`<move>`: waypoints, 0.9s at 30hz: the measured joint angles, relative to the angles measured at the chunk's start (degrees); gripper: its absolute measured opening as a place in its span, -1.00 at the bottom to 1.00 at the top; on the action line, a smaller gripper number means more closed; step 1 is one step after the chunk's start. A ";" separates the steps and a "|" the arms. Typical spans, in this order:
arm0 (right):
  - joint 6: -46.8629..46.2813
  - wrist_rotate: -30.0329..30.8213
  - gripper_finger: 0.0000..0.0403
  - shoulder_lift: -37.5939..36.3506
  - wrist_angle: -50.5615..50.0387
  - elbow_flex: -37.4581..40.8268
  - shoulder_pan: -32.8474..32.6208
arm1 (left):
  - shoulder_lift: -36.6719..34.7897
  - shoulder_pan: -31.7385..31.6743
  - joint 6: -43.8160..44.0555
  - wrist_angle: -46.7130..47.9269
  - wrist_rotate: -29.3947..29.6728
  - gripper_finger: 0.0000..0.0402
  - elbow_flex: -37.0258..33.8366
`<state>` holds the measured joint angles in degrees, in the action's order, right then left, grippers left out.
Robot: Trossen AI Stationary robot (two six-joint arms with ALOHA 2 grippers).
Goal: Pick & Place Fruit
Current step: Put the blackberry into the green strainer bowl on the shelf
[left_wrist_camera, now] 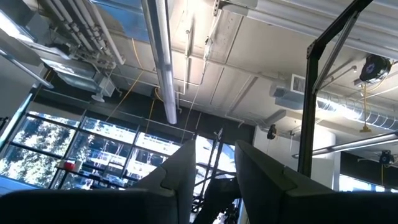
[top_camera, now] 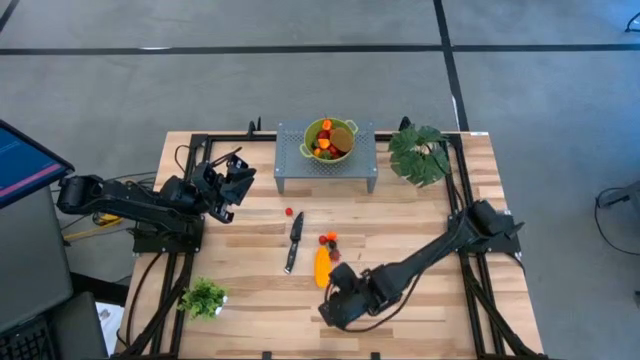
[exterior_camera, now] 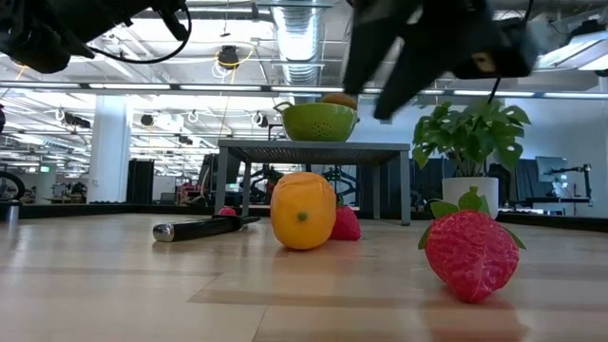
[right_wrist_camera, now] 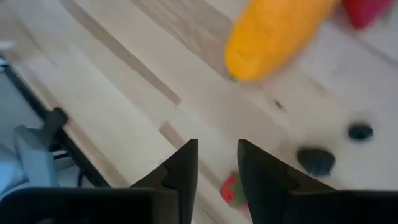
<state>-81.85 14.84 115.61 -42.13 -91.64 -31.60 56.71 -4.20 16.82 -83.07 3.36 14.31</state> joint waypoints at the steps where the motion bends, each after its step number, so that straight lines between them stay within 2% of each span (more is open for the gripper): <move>1: -1.49 0.09 -0.48 0.12 -0.13 0.02 -0.47 | 0.01 0.01 0.00 0.10 0.00 -0.47 0.00; 8: -10.16 -0.32 -0.49 0.98 -7.76 0.08 -1.48 | 0.00 0.00 -0.02 0.11 -0.13 -0.47 0.00; 14: -11.03 -0.79 -0.43 1.00 -11.03 0.10 -1.27 | 0.00 0.00 0.00 0.07 -0.12 -0.47 0.00; 27: -9.62 0.16 0.09 1.00 -8.86 2.38 0.09 | 0.00 0.02 0.00 0.09 0.11 -0.47 0.00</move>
<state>-91.47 15.00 116.62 -50.99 -89.26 -31.52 56.71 -4.19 16.82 -82.98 3.46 14.31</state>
